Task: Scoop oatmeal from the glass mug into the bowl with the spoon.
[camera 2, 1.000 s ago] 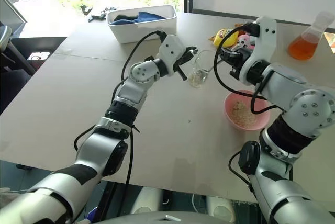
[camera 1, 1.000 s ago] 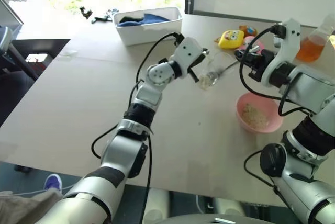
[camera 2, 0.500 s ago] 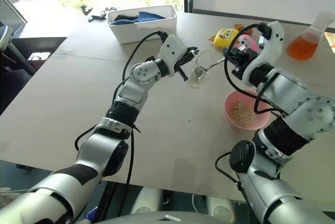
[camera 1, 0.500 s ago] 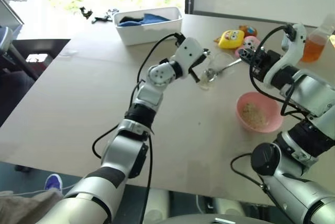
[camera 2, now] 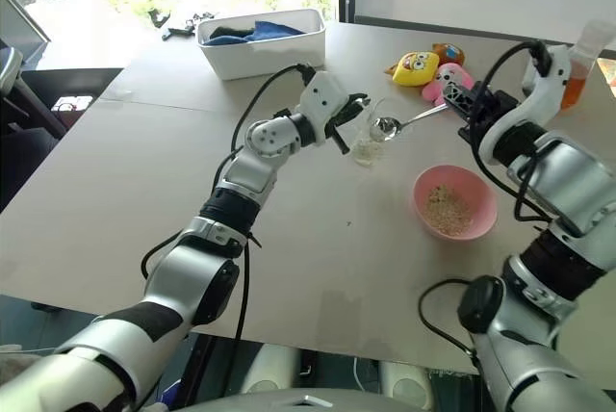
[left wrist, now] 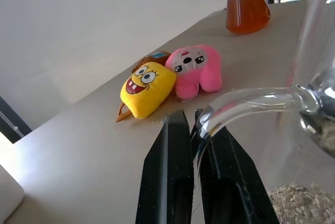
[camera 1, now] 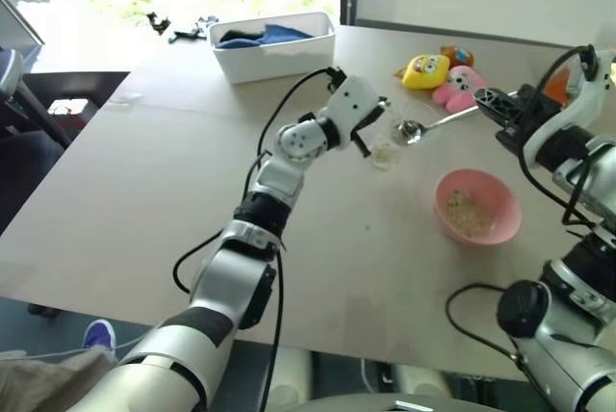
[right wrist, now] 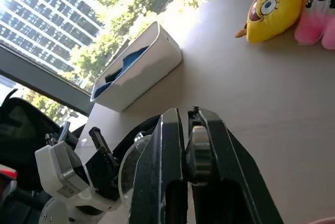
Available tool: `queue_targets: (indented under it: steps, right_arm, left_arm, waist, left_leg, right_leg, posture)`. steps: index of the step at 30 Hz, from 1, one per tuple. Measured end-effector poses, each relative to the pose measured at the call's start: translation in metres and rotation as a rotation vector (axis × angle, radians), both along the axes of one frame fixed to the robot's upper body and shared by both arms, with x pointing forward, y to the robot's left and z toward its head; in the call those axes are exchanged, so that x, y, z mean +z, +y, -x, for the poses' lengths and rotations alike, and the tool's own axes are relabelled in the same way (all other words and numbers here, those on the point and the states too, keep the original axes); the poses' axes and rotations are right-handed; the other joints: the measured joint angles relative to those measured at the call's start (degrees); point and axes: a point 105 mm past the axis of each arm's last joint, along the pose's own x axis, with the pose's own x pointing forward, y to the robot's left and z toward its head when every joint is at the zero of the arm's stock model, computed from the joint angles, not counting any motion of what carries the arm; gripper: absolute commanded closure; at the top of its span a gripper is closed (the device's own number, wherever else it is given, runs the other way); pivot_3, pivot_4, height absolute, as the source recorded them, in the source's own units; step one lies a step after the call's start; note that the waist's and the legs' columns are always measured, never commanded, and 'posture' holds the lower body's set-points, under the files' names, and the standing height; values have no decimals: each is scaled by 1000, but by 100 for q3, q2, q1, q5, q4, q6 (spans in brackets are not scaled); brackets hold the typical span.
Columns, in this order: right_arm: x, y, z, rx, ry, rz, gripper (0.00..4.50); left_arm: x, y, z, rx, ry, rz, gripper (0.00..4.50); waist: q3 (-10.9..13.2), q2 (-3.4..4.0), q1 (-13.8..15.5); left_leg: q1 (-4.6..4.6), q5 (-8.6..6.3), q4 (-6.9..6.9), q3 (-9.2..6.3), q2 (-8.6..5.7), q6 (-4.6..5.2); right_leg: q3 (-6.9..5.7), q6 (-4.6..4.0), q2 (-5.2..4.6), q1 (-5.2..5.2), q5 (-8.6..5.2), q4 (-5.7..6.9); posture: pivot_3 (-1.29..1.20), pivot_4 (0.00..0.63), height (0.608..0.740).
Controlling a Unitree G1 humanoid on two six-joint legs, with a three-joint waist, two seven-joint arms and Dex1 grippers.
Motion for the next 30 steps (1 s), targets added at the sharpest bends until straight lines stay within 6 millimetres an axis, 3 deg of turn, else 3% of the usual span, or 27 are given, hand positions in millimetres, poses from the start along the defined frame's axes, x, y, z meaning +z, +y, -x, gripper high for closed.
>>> queue_targets:
  steps: [4,12,30]
  right_arm:
    - [-2,-9,4,-57,32,-70,4500]
    - [-1,-21,14,-154,20,-165,4500]
    - [-13,-65,46,-350,-4,-160,4500]
  left_arm:
    - [-7,-6,-2,-8,15,-15,4414]
    - [2,-23,-3,-45,-29,-36,4414]
    - [4,-43,-5,-77,-36,-94,4414]
  waist:
    - [0,0,-1]
    - [0,0,25]
    - [0,0,53]
  left_leg:
    - [1,0,0,-2,2,0]
    - [-3,-1,-2,-1,3,1]
    - [-6,-1,-6,-3,2,2]
  right_leg:
    - [1,0,6,1,0,-1]
    - [1,1,6,2,0,-12]
    - [1,4,7,10,2,-33]
  posture:
    - [0,150,740]
    - [0,150,740]
    - [0,150,740]
